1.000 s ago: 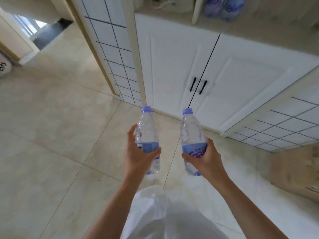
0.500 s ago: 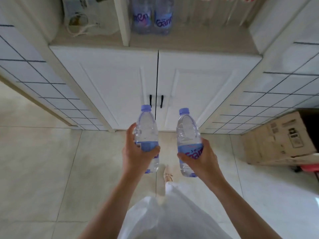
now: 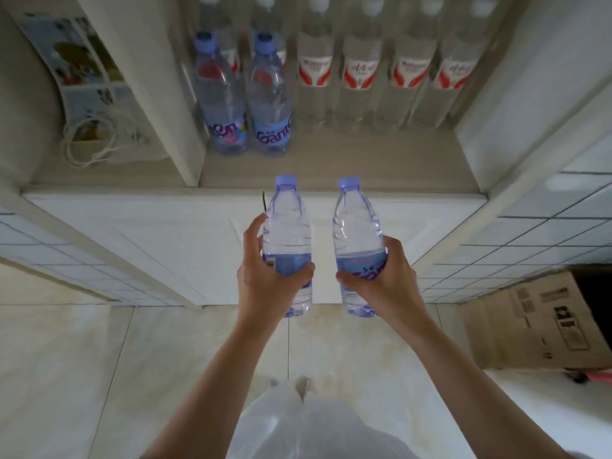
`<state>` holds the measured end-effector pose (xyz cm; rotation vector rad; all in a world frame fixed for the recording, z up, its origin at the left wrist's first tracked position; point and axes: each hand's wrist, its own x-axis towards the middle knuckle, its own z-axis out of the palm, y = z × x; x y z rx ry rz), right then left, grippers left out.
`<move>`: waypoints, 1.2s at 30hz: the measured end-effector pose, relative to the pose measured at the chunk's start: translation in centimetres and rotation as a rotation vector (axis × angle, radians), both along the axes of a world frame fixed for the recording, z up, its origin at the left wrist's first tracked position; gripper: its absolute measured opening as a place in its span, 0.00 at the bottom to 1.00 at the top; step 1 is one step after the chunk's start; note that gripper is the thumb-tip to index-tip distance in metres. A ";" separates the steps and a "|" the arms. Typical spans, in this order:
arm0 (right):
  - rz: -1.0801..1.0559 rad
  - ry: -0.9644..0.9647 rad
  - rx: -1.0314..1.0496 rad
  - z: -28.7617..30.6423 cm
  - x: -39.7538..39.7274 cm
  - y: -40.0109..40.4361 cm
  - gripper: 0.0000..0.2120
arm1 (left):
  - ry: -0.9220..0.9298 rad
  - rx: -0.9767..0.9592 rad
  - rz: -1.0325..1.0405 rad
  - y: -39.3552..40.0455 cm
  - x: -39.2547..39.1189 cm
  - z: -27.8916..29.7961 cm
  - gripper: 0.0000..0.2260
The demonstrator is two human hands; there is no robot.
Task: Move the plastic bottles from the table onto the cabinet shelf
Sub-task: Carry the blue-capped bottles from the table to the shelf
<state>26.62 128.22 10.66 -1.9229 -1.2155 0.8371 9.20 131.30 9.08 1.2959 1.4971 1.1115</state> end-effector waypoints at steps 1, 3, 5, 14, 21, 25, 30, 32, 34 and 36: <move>-0.005 0.006 0.020 0.4 0.3 1.4 0.36 | -0.007 0.024 -0.025 1.4 0.3 0.2 0.43; -0.016 0.016 0.055 1.1 0.7 3.9 0.35 | -0.020 0.072 -0.075 4.1 0.9 0.8 0.45; -0.035 0.018 0.108 2.0 0.9 6.4 0.34 | -0.020 0.145 -0.123 6.9 1.5 1.6 0.45; -0.138 0.079 0.501 3.9 2.2 15.0 0.37 | -0.072 0.411 -0.281 16.9 5.2 2.9 0.45; -0.183 0.096 0.637 1.2 3.5 18.7 0.39 | -0.080 0.437 -0.243 19.4 7.3 1.1 0.43; -0.171 0.116 0.630 -0.3 4.0 18.6 0.40 | -0.057 0.455 -0.216 19.8 7.4 0.6 0.45; -0.125 0.137 0.648 -1.0 3.8 17.9 0.41 | -0.043 0.402 -0.210 20.2 6.7 0.1 0.46; -0.098 0.140 0.636 -1.1 4.1 18.0 0.42 | -0.027 0.375 -0.211 20.4 6.5 0.0 0.46; -0.038 0.116 0.619 -1.1 4.6 17.9 0.42 | -0.001 0.383 -0.219 20.3 6.3 0.0 0.46; 0.026 0.082 0.600 -1.2 5.2 17.6 0.41 | 0.011 0.383 -0.216 20.1 6.2 0.3 0.45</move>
